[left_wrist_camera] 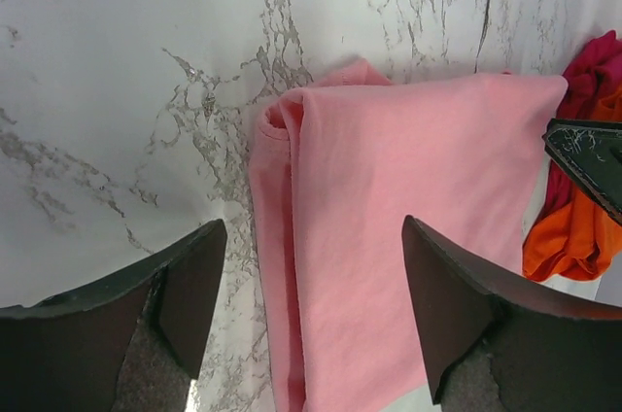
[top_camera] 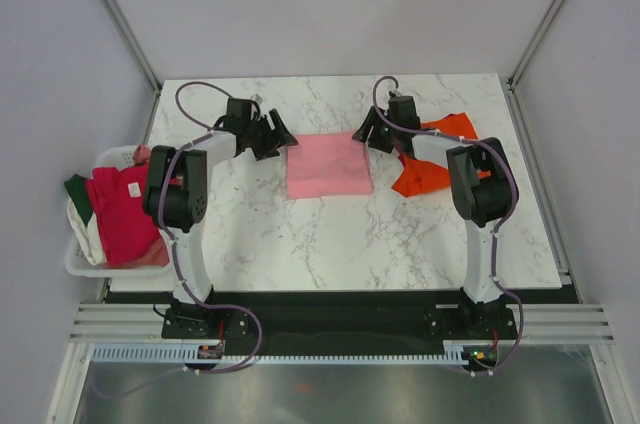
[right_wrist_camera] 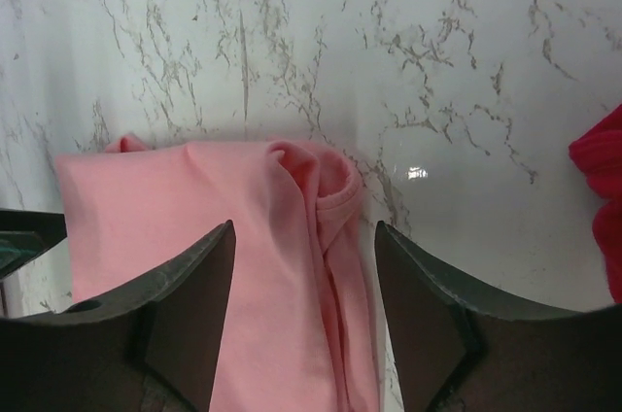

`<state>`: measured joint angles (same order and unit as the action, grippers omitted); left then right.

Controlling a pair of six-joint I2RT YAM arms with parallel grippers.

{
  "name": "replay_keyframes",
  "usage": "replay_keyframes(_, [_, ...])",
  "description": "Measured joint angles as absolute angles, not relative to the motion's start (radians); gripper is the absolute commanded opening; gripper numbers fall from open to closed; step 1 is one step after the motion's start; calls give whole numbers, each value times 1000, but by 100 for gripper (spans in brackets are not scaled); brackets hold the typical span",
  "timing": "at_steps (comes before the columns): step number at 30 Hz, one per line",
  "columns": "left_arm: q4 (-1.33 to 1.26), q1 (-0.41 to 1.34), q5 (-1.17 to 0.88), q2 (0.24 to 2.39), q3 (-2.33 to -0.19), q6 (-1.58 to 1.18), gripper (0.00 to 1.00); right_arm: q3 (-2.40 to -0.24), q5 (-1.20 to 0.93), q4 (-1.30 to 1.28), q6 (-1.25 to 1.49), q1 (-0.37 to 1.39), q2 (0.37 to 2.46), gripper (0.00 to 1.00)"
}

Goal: Fold and stack the t-shirts
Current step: Neatly place the folded tshirt to the corner

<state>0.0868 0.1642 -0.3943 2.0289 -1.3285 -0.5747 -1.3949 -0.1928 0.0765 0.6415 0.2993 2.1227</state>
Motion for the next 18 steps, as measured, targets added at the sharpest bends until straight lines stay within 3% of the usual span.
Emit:
replay_keyframes(6, [102,166,-408,2073,-1358,-575,68,-1425,-233,78,662,297,2168,57])
replay_keyframes(18, [105,166,-425,2126,-1415,-596,57,-1554,-240,10,667,297,2244,53])
